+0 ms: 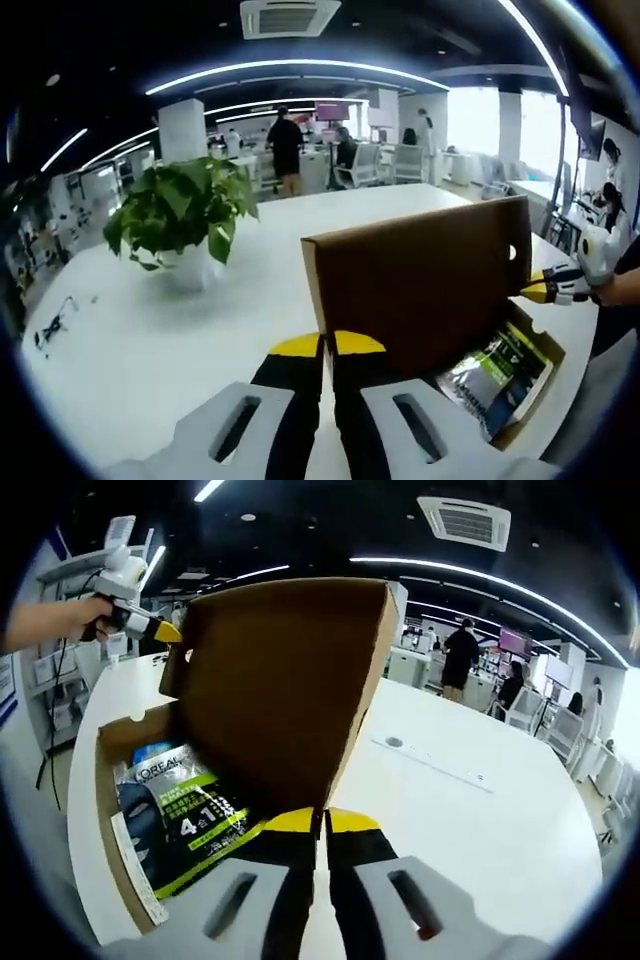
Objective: Operate the shoe box by opening the lid, removing the specified soft item, and placing it in the target area until the item is outside and the box remains undamaged.
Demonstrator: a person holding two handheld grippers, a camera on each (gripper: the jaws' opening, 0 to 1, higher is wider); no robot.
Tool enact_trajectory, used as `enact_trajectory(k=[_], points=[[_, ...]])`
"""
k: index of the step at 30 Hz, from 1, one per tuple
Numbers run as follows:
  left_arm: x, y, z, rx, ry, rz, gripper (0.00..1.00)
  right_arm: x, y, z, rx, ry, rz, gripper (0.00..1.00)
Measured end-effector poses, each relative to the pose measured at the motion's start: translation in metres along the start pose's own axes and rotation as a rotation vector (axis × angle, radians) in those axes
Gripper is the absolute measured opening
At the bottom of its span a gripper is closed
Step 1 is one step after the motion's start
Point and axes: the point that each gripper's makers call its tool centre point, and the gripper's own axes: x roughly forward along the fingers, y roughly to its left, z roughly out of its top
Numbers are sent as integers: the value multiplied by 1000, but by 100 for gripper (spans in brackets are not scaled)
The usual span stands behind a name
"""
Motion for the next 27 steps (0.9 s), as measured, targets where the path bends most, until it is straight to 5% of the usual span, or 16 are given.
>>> enact_trajectory(k=[6,10,13,17,27], points=[[6,1,-1,11,1,5,0,0,-1,0,53,-3,11,0],[10,0,-21,81,66,16,3,1,-1,2,48,-6,10,0],[11,-1,-36,58,86,5,8,1,-3,2,53,-7,10,0],[14,-4,-56,47,128,-2,3,3,-4,2,27,3,10,0],[13,-3,-66,-10,127,5,0,5,-5,3,26,19,18,0]])
